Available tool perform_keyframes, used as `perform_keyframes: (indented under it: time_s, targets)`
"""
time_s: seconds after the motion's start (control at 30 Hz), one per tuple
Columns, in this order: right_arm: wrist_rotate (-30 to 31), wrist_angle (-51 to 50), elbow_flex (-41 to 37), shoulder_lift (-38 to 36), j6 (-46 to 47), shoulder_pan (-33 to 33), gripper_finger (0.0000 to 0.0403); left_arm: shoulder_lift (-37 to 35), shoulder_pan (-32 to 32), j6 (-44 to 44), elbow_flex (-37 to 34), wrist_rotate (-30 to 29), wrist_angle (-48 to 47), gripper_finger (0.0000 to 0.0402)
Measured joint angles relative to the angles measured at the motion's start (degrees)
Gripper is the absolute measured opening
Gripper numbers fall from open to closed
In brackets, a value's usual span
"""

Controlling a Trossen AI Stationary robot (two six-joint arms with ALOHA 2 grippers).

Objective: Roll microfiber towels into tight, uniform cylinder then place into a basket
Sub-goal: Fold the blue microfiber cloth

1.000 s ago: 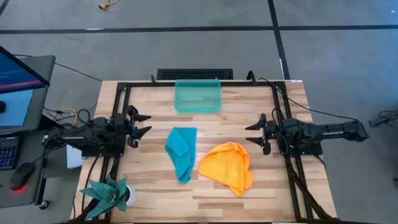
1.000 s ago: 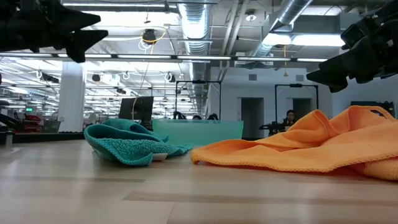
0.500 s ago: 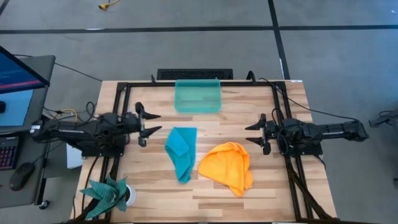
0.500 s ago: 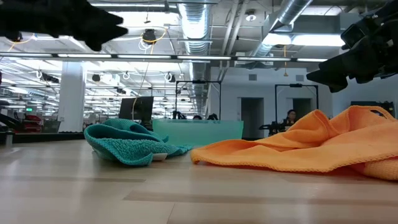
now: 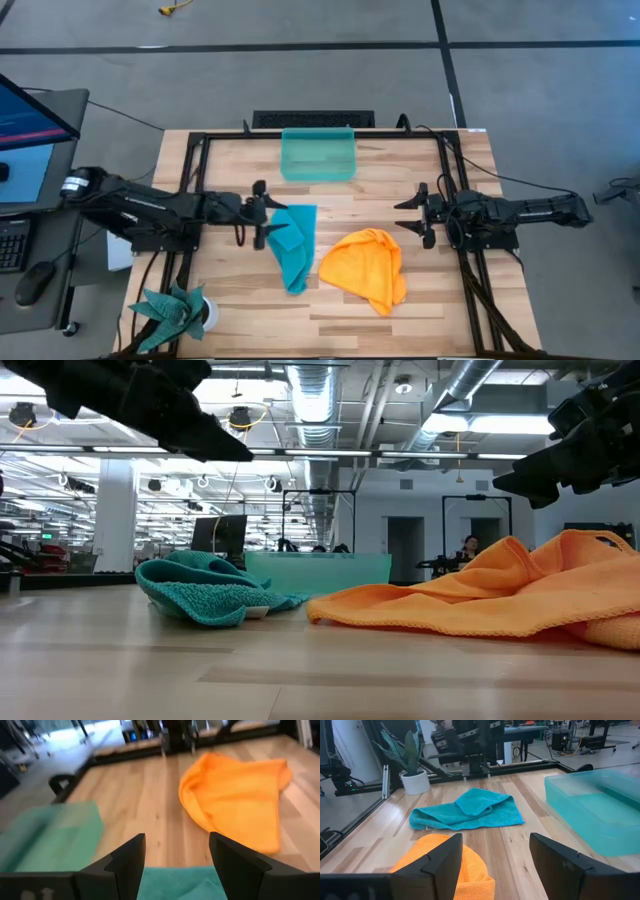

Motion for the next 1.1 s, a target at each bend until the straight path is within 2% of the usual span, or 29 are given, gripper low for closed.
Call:
perform_keyframes:
  time_s: [0.23,0.63,0.8,0.87,1.1]
  targets:
    - [0.0,0.0,0.0,0.0,0.0,0.0,0.0255,8.1,-5.6,-5.3,3.6,-5.4,-3.7,0.0212]
    - [0.0,0.0,0.0,0.0,0.0,0.0,0.0255,20.3,-10.1,-13.2,6.4,-5.6,-3.8,0.0212]
    - [0.0,0.0,0.0,0.0,0.0,0.0,0.0255,24.4,-10.8,-13.3,9.8,-6.0,-5.6,0.0212]
    - [0.0,0.0,0.0,0.0,0.0,0.0,0.0255,25.9,-10.8,-13.2,12.0,-7.0,-8.2,0.0212]
    - [0.0,0.0,0.0,0.0,0.0,0.0,0.0255,30.0,-10.2,-16.3,21.6,-10.2,-26.2,0.0212]
